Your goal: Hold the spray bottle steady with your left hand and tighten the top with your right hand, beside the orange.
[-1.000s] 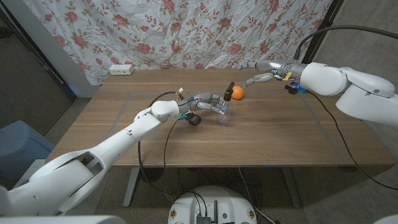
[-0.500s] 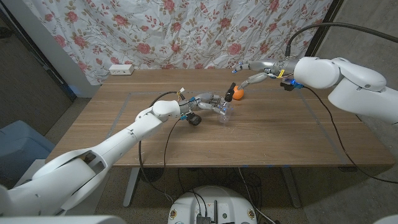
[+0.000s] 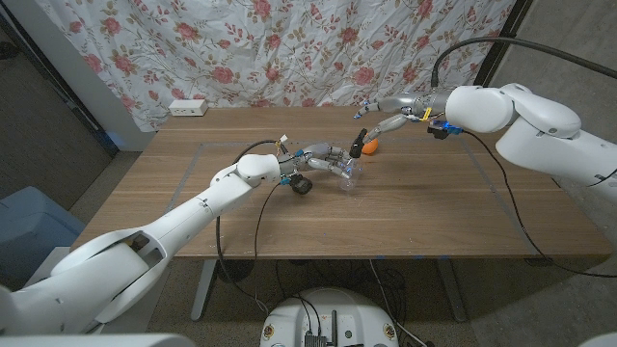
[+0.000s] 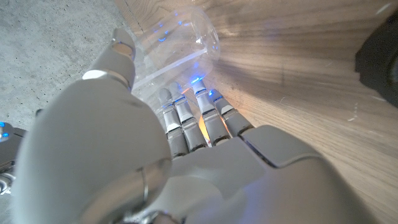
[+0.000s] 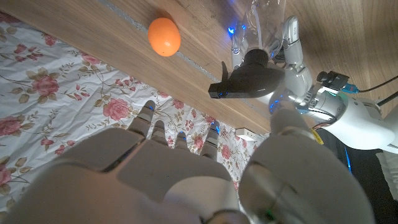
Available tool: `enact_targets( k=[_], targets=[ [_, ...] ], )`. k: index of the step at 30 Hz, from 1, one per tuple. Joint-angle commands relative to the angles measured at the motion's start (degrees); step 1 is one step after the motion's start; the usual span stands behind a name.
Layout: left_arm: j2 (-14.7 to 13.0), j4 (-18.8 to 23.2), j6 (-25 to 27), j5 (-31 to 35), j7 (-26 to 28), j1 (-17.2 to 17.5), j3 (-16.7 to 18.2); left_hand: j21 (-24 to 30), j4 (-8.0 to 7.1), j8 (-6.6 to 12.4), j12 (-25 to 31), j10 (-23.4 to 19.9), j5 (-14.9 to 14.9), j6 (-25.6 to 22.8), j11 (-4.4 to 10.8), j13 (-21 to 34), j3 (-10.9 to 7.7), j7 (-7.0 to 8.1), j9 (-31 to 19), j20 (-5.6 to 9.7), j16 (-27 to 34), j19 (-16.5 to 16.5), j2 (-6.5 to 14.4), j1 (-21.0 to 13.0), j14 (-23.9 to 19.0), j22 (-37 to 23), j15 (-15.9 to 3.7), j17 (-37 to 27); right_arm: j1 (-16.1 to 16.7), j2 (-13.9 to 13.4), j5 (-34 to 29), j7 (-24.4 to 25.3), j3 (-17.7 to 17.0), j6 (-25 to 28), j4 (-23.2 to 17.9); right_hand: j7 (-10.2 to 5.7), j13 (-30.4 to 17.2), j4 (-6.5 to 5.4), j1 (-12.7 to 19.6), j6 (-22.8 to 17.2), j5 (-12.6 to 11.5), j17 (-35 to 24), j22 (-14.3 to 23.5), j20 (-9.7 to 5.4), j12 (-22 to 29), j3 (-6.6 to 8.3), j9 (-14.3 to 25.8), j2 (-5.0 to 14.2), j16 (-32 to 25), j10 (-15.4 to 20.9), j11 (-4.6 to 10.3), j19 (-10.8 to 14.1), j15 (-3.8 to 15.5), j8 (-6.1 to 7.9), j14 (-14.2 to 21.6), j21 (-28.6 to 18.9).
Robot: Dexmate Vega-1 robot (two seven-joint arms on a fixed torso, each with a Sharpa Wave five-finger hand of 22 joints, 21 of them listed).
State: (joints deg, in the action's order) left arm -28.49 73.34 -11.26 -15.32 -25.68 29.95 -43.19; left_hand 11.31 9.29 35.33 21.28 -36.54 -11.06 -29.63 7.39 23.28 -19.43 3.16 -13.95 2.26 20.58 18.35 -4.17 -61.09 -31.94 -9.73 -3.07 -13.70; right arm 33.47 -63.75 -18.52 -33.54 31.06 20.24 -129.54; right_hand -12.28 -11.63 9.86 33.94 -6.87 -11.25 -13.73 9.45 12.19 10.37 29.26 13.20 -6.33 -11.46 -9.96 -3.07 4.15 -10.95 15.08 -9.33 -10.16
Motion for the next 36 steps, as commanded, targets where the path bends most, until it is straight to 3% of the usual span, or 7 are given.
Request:
enact_targets(
  k=[1, 13, 36],
  targets=[
    [0.0, -0.1, -0.2, 0.1, -0.2, -0.2, 0.0, -0.2, -0.08, 1.56, 0.2, -1.3, -0.2, -1.3, 0.68, 0.4, 0.27, -0.47, -0.8, 4.10, 0.5, 0.1, 4.8, 1.7, -0.1, -0.1, -7.78, -0.1, -1.6, 2.3, -4.6, -3.2, 2.3, 0.0, 0.7, 0.24, -0.3, -0.41, -0.4, -0.7, 0.5, -0.3, 0.3, 0.11, 0.5, -0.46, 0.3, -0.39, -0.4, -1.3, -0.30, -0.3, -0.11, 0.89, -0.3, -0.2],
    [0.0, -0.5, -0.5, 0.1, -0.6, -0.2, -0.1, -0.3, -0.10, 1.74, 0.1, -1.4, -0.3, -1.3, 0.79, 0.6, 0.47, -0.47, -0.7, 4.18, 0.4, 0.1, 4.9, 1.9, 0.0, -0.1, -7.79, 0.1, -2.1, 3.8, -7.6, -5.3, 3.3, -0.6, 1.4, 0.16, -0.3, -0.62, -0.1, -0.6, 0.9, -0.5, 0.3, 0.04, 0.8, -0.95, 0.9, 0.00, -0.8, -2.2, -0.65, -0.6, 0.15, 1.73, -0.7, -0.4],
    [0.6, -1.9, -1.3, 0.0, -1.2, -0.7, -0.3, -0.2, -0.10, 2.11, -0.1, -1.5, -0.3, -1.3, 0.70, 0.9, 0.68, -0.49, -0.4, 4.13, 0.2, 0.0, 5.3, 2.0, -0.2, -0.1, -7.69, 0.4, -1.0, 5.8, -13.5, -4.3, 3.7, -2.1, 2.7, 0.10, -0.3, -0.43, 1.5, -4.9, 1.0, -0.6, 0.3, -0.16, 1.4, -0.73, 1.4, 0.94, -1.7, -0.9, -0.06, 0.6, 0.77, 4.18, 0.9, -0.8]
  ],
)
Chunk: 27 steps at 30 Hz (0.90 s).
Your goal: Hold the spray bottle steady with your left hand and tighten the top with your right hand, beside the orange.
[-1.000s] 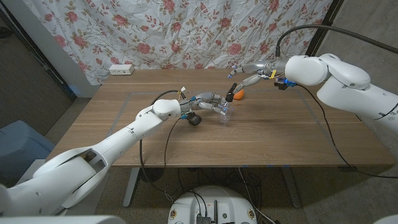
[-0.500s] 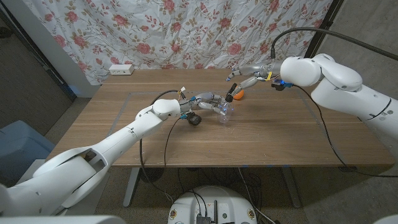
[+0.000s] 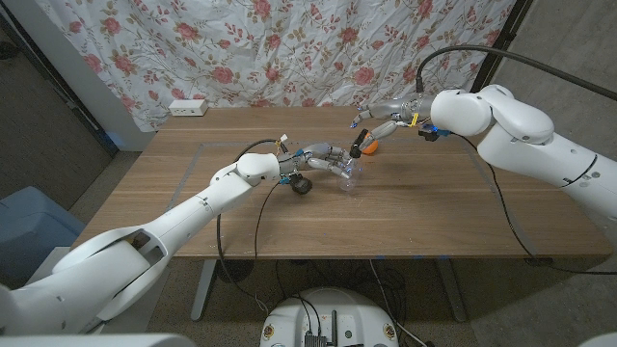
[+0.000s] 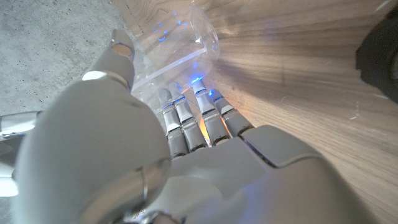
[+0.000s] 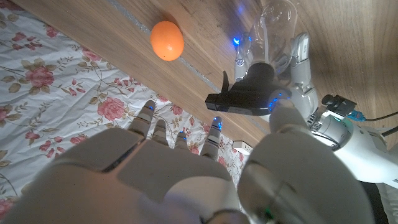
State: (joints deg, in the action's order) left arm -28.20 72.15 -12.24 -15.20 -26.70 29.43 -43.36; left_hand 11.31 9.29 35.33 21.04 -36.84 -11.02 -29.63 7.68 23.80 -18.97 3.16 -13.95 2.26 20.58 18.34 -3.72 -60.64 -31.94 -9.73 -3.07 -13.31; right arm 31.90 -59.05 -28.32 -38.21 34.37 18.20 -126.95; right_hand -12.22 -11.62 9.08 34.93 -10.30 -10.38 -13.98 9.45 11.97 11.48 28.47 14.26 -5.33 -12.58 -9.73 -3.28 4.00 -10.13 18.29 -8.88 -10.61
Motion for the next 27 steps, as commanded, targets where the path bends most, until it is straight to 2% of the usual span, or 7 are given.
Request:
enact_targets(
  k=[1, 7, 15, 18, 23, 27],
  targets=[
    [0.3, -0.8, -0.4, -0.1, -0.2, -0.2, -0.1, -0.3, -0.09, 2.13, 0.1, -1.2, -0.3, -1.3, 0.42, 0.4, 0.21, -0.43, -0.3, 4.12, 0.2, -0.1, 4.9, 1.5, -0.2, -0.1, -7.70, 0.0, 0.5, 1.2, -4.0, 0.3, 0.4, 0.0, 0.0, 0.04, -0.3, 0.29, 0.5, -2.0, 0.2, -0.4, 0.3, 0.07, 0.4, -0.02, 0.4, -0.05, -0.6, -0.9, 0.25, 0.9, 0.10, 1.25, 0.5, -0.4],
    [0.5, -1.2, -0.7, -0.1, -0.5, -0.4, -0.2, -0.3, -0.13, 2.16, 0.0, -1.1, -0.4, -1.2, 0.49, 0.4, 0.16, -0.51, -0.3, 4.10, 0.1, 0.0, 5.1, 1.5, -0.1, -0.1, -7.66, 0.0, 0.3, 1.8, -5.6, -0.7, 0.6, 0.3, -0.1, 0.05, -0.2, 0.17, 0.3, -3.4, 0.3, -0.4, 0.3, 0.11, 0.5, -0.25, 0.6, -0.12, -0.7, -0.6, 0.66, 1.1, 0.20, 2.05, 0.7, -0.4],
    [0.7, -1.8, -0.9, -0.1, -0.7, -0.6, -0.2, -0.3, -0.12, 2.32, 0.0, -1.2, -0.4, -1.3, 0.56, 0.5, 0.21, -0.53, -0.2, 4.12, 0.0, -0.1, 5.2, 1.6, -0.2, -0.1, -7.69, 0.1, 0.2, 2.4, -7.8, -1.3, 0.9, 0.0, 0.0, 0.11, -0.2, 0.05, 0.2, -7.4, 0.3, -0.5, 0.3, 0.11, 0.6, -0.72, 1.0, -0.22, -0.9, 0.2, 1.03, 1.7, 0.29, 4.24, 1.0, -0.4],
    [0.9, -2.0, -0.9, -0.1, -0.8, -0.7, -0.3, -0.3, -0.12, 2.36, 0.0, -1.3, -0.4, -1.3, 0.41, 0.6, 0.23, -0.55, -0.2, 4.11, 0.0, -0.1, 5.2, 1.6, -0.2, -0.1, -7.71, 0.2, 0.4, 2.5, -8.5, -1.3, 0.8, -0.3, 0.0, 0.11, -0.2, -0.01, 0.1, -9.9, 0.3, -0.6, 0.3, 0.09, 0.8, -1.05, 1.3, -0.32, -1.0, 0.7, 1.07, 2.1, 0.50, 5.60, 1.3, -0.4],
    [1.0, -2.3, -1.1, 0.0, -0.9, -0.9, -0.4, -0.3, -0.12, 2.43, -0.1, -1.3, -0.4, -1.2, 0.45, 0.6, 0.27, -0.48, -0.1, 4.13, -0.1, -0.1, 5.2, 1.7, -0.3, -0.1, -7.66, 0.2, 0.9, 2.5, -9.4, -0.9, 0.4, -0.7, 0.0, 0.29, -0.1, -0.17, -0.3, -15.5, 0.2, -0.8, 0.3, 0.11, 1.0, -1.87, 1.9, -0.53, -1.3, 2.2, 1.47, 2.9, 0.68, 8.73, 1.9, -0.4],
    [1.2, -2.5, -1.2, 0.1, -0.9, -1.0, -0.5, -0.3, -0.16, 2.49, -0.2, -1.3, -0.4, -1.2, 0.36, 0.7, 0.28, -0.57, -0.1, 4.10, -0.1, -0.1, 5.4, 1.7, -0.3, -0.1, -7.67, 0.2, 1.2, 2.6, -10.4, -1.0, 0.3, -0.7, -0.3, 0.39, -0.1, -0.24, -0.5, -17.6, 0.2, -0.9, 0.3, 0.06, 1.1, -2.18, 1.9, -0.55, -1.5, 2.8, 1.44, 3.4, 1.04, 9.83, 2.3, -0.5]
  ],
)
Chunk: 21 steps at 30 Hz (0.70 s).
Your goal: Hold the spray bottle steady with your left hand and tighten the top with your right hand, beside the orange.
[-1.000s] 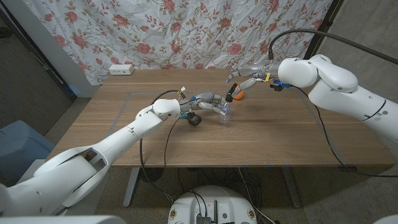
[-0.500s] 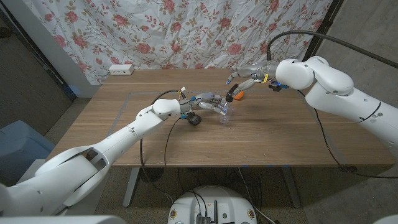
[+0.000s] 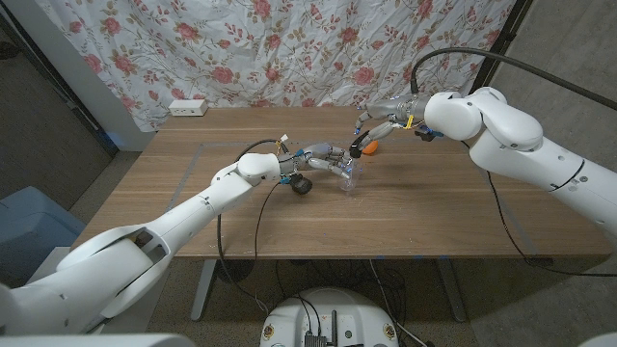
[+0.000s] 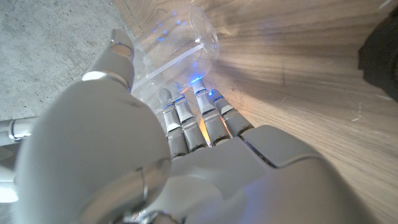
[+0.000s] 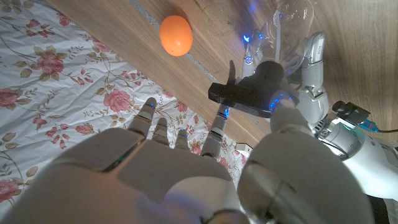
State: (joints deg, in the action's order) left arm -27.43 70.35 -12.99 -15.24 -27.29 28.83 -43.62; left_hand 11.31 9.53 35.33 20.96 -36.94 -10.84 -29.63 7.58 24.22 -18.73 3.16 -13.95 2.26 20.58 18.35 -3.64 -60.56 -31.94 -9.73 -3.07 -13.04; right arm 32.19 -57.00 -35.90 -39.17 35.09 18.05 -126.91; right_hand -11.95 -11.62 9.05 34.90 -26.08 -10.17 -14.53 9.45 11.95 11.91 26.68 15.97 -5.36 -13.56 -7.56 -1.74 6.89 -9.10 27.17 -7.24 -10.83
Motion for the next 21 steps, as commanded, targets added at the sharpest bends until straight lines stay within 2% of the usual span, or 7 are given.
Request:
enact_targets(
  k=[1, 9, 21],
  targets=[
    [0.4, -0.8, -0.4, 0.2, -0.4, -0.4, -0.3, -0.3, -0.39, 2.53, -0.1, -1.2, -0.6, -1.3, 0.51, 0.3, 0.05, -0.55, -0.1, 4.11, -0.1, -0.1, 5.3, 1.7, -0.3, -0.1, -7.69, 0.0, 1.0, 0.6, -3.0, -0.1, -0.5, -0.6, -0.3, 0.11, -0.1, -0.22, -0.5, -1.8, 0.0, -0.3, 0.3, 0.07, 0.7, -0.42, 0.2, -0.53, -0.6, 0.8, -0.06, 0.6, 0.05, 0.95, 0.7, -0.3],
    [0.4, -0.7, -0.2, 0.3, -0.4, -0.6, -0.3, -0.2, -0.37, 2.66, -0.2, -1.2, -0.6, -1.3, 0.69, 0.3, 0.06, -0.52, 0.0, 4.12, -0.2, -0.1, 5.4, 1.7, -0.3, -0.1, -7.64, 0.1, 1.7, 1.0, -4.8, -0.1, -0.6, -0.6, -0.2, 0.33, 0.0, -0.41, -0.9, -4.8, 0.0, -0.4, 0.3, 0.06, 0.8, -0.87, 0.2, -0.40, -0.9, 1.8, 0.26, 1.4, 0.49, 2.47, 1.4, -0.3],
    [0.7, -1.3, -0.2, 0.4, -1.0, -1.1, -0.5, -0.2, -0.18, 2.85, -0.3, -1.3, -0.6, -1.3, 0.67, 0.5, 0.11, -0.45, 0.1, 4.11, -0.2, -0.1, 5.5, 1.4, -0.4, -0.1, -7.55, 0.1, 2.9, 1.6, -6.8, 0.7, -1.2, -0.3, -0.2, 1.43, 0.0, -0.69, -1.7, -9.3, 0.0, -0.6, 0.2, 0.00, 1.5, -1.46, 0.0, 0.19, -1.5, 5.1, 0.85, 3.1, 1.18, 4.77, 2.9, -0.5]
  ],
)
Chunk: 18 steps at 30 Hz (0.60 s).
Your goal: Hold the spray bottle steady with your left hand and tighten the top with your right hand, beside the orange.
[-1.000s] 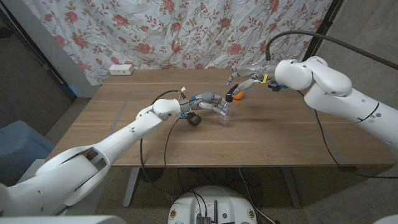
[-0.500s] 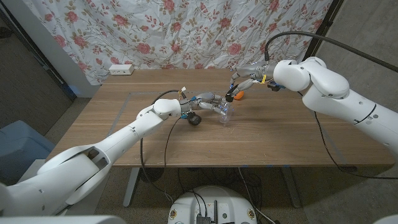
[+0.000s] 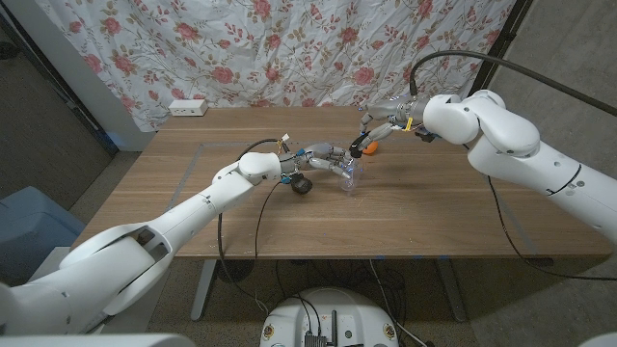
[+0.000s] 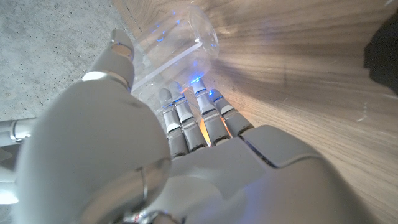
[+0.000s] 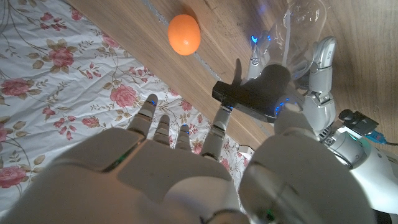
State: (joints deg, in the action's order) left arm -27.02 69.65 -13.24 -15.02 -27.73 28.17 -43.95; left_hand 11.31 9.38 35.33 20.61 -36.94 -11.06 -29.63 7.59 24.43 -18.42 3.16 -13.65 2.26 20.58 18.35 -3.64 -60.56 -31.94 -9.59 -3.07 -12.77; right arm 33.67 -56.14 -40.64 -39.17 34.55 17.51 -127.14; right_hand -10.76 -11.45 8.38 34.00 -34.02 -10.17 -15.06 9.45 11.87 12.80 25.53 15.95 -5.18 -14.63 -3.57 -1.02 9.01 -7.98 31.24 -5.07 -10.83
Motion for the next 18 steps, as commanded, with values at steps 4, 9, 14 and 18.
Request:
enact_targets(
  k=[4, 9, 14, 18],
  targets=[
    [0.4, -1.0, -0.1, 0.1, -0.7, -0.6, -0.2, -0.2, -0.04, 2.94, 0.0, -1.3, -0.4, -1.4, 0.65, 0.3, -0.19, -0.39, -0.2, 4.11, -0.2, -0.1, 5.6, 1.4, -0.3, -0.2, -7.56, -0.2, 1.8, 1.0, -2.7, 1.2, -0.8, 0.4, 0.0, 0.60, -0.1, -0.07, -0.9, -3.2, 0.0, -0.2, 0.2, 0.09, 0.7, -0.41, 0.0, 0.29, -0.6, 2.0, 0.48, 1.5, 0.23, 1.56, 1.3, -0.5],
    [0.7, -1.6, -0.3, 0.1, -0.9, -0.9, -0.3, -0.2, 0.00, 3.07, 0.0, -1.4, -0.4, -1.6, 0.71, 0.3, -0.13, -0.46, -0.1, 4.12, -0.2, 0.0, 5.6, 1.3, -0.3, -0.2, -7.56, -0.2, 2.0, 1.4, -3.2, 1.4, -0.8, 0.6, 0.2, 0.59, -0.1, -0.11, -1.0, -4.4, 0.0, -0.2, 0.2, 0.05, 1.0, -0.52, -0.1, 0.62, -1.0, 3.5, 0.59, 2.2, 0.60, 2.13, 2.1, -0.6],
    [0.9, -2.1, -0.5, 0.1, -1.0, -1.1, -0.3, -0.2, 0.00, 3.18, -0.1, -1.4, -0.4, -1.7, 0.65, 0.4, -0.13, -0.36, -0.1, 4.12, -0.2, 0.0, 5.7, 1.3, -0.4, -0.2, -7.68, -0.2, 2.2, 1.9, -4.2, 1.7, -0.7, 0.9, 0.4, 1.00, -0.1, -0.16, -1.2, -6.6, 0.0, -0.3, 0.2, 0.04, 1.2, -0.63, -0.3, 1.11, -1.3, 5.0, 0.93, 3.0, 1.12, 3.11, 2.9, -0.6],
    [1.1, -2.4, -0.5, 0.1, -1.1, -1.3, -0.4, -0.2, -0.03, 3.22, -0.1, -1.5, -0.4, -1.7, 0.66, 0.4, -0.13, -0.34, -0.1, 4.11, -0.3, 0.0, 5.7, 1.4, -0.4, -0.2, -7.65, -0.1, 2.3, 2.4, -4.8, 1.8, -0.6, 1.5, 0.5, 1.06, 0.0, -0.13, -1.3, -8.3, 0.0, -0.2, 0.2, 0.01, 1.4, -0.72, -0.5, 1.38, -1.5, 6.3, 1.27, 3.7, 1.57, 3.85, 3.6, -0.6]
  ],
)
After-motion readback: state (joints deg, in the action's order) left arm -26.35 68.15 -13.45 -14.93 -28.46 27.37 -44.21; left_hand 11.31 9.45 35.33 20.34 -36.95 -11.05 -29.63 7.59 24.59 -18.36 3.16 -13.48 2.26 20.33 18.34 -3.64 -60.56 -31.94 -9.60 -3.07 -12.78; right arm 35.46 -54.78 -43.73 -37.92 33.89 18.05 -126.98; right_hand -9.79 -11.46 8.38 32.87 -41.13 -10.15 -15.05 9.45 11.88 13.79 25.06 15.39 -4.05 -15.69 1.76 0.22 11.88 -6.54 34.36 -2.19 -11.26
